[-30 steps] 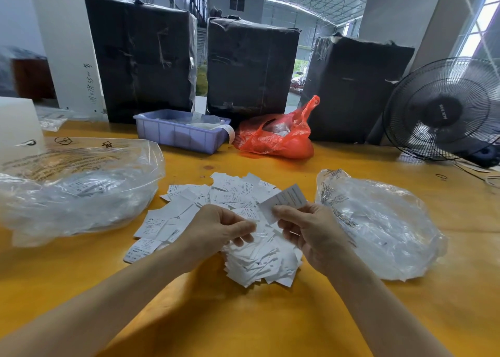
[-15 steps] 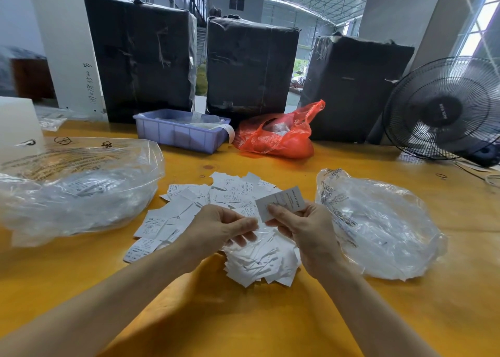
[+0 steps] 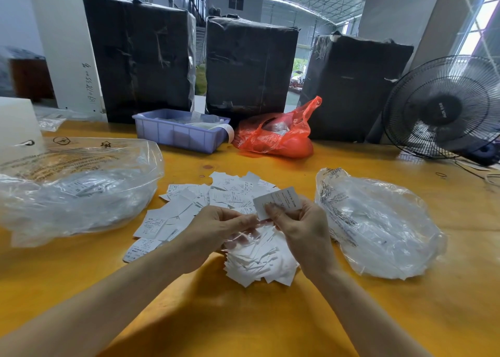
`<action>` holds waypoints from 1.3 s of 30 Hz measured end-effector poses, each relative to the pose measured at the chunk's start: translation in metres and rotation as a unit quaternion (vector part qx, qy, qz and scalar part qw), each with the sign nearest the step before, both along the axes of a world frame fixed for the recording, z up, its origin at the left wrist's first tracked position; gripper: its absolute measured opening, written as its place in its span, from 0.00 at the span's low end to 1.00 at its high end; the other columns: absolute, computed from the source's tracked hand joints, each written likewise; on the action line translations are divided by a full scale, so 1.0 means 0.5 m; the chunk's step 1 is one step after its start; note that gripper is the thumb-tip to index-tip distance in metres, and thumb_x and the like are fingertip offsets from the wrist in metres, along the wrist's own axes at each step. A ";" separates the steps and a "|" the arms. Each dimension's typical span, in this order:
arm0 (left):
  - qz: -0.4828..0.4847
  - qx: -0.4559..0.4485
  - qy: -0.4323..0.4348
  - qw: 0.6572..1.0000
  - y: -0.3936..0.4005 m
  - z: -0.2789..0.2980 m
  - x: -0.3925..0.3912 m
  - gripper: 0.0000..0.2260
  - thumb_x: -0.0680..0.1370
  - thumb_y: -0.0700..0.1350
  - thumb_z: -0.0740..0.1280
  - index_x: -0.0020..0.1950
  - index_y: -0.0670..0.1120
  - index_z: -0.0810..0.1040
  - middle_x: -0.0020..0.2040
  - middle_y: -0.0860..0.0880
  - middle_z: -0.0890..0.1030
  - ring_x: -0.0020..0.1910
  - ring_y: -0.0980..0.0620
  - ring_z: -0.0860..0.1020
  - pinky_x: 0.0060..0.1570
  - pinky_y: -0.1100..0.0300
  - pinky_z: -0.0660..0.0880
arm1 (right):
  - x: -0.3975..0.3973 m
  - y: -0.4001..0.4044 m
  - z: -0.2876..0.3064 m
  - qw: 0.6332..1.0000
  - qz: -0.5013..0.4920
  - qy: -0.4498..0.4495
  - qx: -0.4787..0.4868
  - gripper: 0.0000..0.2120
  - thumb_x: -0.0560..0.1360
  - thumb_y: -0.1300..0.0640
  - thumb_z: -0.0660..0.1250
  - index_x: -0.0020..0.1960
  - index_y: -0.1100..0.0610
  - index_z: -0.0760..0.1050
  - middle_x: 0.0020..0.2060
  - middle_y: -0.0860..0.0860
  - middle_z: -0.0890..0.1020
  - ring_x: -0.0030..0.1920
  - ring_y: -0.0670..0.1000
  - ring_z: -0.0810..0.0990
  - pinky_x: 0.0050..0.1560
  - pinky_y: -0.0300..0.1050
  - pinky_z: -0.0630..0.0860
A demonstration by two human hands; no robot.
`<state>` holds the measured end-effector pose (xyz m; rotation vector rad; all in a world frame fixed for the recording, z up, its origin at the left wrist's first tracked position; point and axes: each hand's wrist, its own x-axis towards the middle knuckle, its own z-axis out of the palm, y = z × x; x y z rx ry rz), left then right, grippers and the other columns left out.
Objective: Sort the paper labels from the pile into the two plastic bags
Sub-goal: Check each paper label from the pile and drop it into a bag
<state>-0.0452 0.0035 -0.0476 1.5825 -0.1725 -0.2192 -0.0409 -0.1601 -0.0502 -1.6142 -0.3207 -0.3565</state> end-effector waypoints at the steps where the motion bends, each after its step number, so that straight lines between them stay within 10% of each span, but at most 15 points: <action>1: -0.001 0.000 0.000 1.000 0.000 0.000 0.000 0.13 0.67 0.52 0.71 0.43 0.43 0.85 0.38 0.47 0.84 0.30 0.57 0.76 0.30 0.66 0.69 | 0.000 0.000 -0.001 1.000 -0.013 -0.007 -0.013 0.04 0.73 0.63 0.70 0.44 0.56 0.77 0.37 0.51 0.84 0.39 0.48 0.84 0.39 0.40 0.80; 14: 0.051 -0.026 -0.017 0.998 0.003 -0.002 0.006 0.09 0.65 0.50 0.72 0.39 0.46 0.86 0.38 0.45 0.85 0.30 0.56 0.78 0.26 0.68 0.70 | -0.002 0.003 0.000 0.996 -0.044 -0.020 -0.080 0.06 0.71 0.64 0.72 0.47 0.64 0.77 0.39 0.57 0.84 0.40 0.56 0.84 0.43 0.58 0.80; 20: 0.088 -0.030 -0.031 0.995 0.007 -0.005 0.010 0.08 0.66 0.49 0.71 0.40 0.46 0.85 0.37 0.47 0.85 0.30 0.57 0.79 0.28 0.69 0.71 | 0.001 -0.005 0.009 0.990 0.072 0.120 -0.011 0.04 0.71 0.67 0.71 0.46 0.63 0.80 0.37 0.59 0.84 0.34 0.51 0.83 0.33 0.36 0.75; 25: 0.083 -0.003 -0.036 0.996 0.006 -0.009 0.010 0.07 0.68 0.48 0.72 0.42 0.45 0.85 0.33 0.48 0.84 0.29 0.58 0.79 0.28 0.70 0.71 | -0.001 -0.014 0.011 0.967 0.144 0.212 -0.009 0.06 0.71 0.66 0.71 0.47 0.65 0.79 0.33 0.56 0.82 0.32 0.50 0.82 0.33 0.39 0.70; 39: 0.076 -0.027 -0.020 0.997 -0.002 -0.009 0.007 0.11 0.65 0.48 0.72 0.41 0.43 0.85 0.37 0.45 0.85 0.30 0.57 0.79 0.28 0.69 0.71 | 0.000 -0.016 0.022 0.999 0.002 0.035 0.022 0.07 0.69 0.67 0.73 0.45 0.59 0.78 0.33 0.53 0.83 0.35 0.50 0.82 0.36 0.38 0.78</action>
